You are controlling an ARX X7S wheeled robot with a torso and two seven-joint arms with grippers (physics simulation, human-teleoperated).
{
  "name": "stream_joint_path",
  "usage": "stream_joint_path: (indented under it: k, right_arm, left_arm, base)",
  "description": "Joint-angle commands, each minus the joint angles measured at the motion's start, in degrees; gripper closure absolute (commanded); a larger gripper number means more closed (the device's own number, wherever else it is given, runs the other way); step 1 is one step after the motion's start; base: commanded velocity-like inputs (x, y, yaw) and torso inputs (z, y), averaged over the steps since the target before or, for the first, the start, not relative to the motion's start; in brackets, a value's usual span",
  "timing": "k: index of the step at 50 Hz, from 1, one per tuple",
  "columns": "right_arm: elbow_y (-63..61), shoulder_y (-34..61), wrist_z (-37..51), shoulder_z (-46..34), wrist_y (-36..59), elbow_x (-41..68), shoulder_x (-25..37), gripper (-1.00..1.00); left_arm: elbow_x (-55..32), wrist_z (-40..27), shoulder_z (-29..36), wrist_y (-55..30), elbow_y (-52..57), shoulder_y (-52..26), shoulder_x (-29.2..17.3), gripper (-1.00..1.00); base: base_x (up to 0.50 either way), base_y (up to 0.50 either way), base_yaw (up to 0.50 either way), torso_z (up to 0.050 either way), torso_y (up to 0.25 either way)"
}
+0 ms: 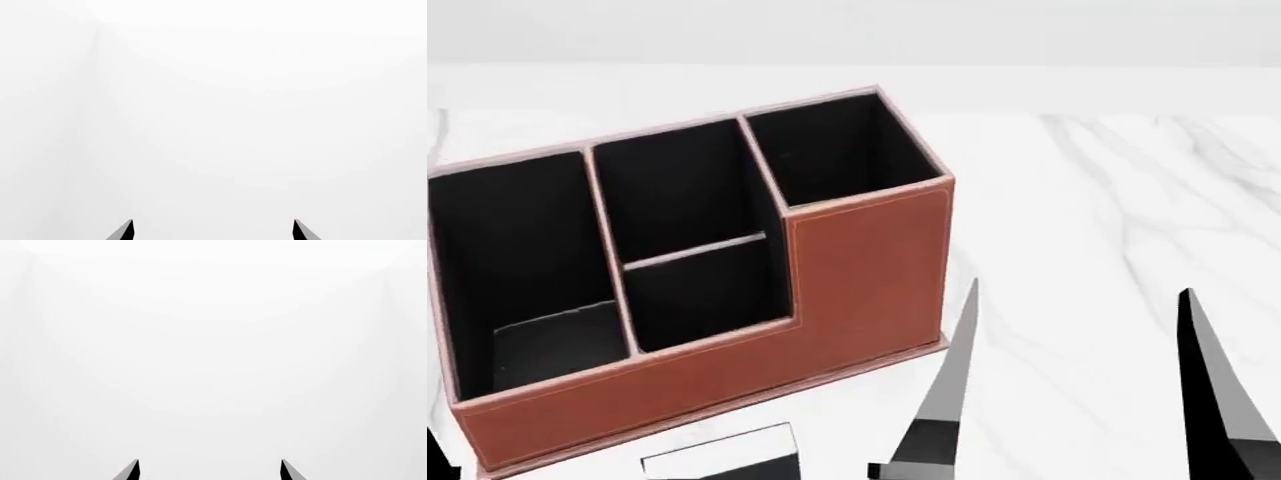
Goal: Pick up the book and place it in the front compartment of the caddy.
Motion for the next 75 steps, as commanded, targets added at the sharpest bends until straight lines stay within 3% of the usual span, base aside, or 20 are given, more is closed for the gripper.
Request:
stream_joint_path:
  k: [1,27,50,51,54,55,75]
  right_arm:
    - [-0.81,0.14,-1.46,1.54,-0.09,0.96,-0.52,-1.00]
    - [-0.34,0.57,0.20,0.47,0.00,1.18,0.67,-1.00]
    - [0.23,0.59,1.04,-0.51,-0.63,1.34,1.72,-1.00]
    - [0.27,0.50,1.05,-0.33,-0.91,1.66,1.68,-1.00]
    - [0.08,0.52,1.24,-0.36,-1.00,1.68,1.80,-1.00]
    - [0.23,0.56,1.24,-0.51,-1.15,1.58,1.88,-1.00]
    - [0.13,0.86,1.99,-1.13,-1.08,2.05,2.69,-1.00]
  left_arm:
    - [0.78,0.38,0.02,-1.34,-0.47,-0.38,-0.08,-1.00]
    - [-1.80,-5.35,3.45,-1.70,-0.42,-1.74,-4.86,-1.00]
    - [-4.04,-7.27,4.84,-2.27,-0.96,-2.61,-6.67,-1.00]
    - [-1.20,-8.21,6.07,-3.64,-0.43,-3.05,-7.38,-1.00]
    - [-4.21,-8.81,5.45,-4.67,-0.18,-3.41,-7.47,-1.00]
    - [-0.91,-8.24,7.02,-2.35,-0.47,-3.18,-8.36,-1.00]
    - [-1.33,-11.95,10.59,-3.39,-0.59,-4.48,-12.13,-1.00]
  base:
    - [0.50,0.05,0.00,0.000,0.000]
    - [0.49,0.05,0.00,0.000,0.002]
    - [0.00,0.28,0.00,0.000,0.000]
    - [0.00,0.00,0.00,0.000,0.000]
    - [0.00,0.00,0.00,0.000,0.000]
    - [0.00,0.00,0.00,0.000,0.000]
    - [0.00,0.00,0.00,0.048,0.000]
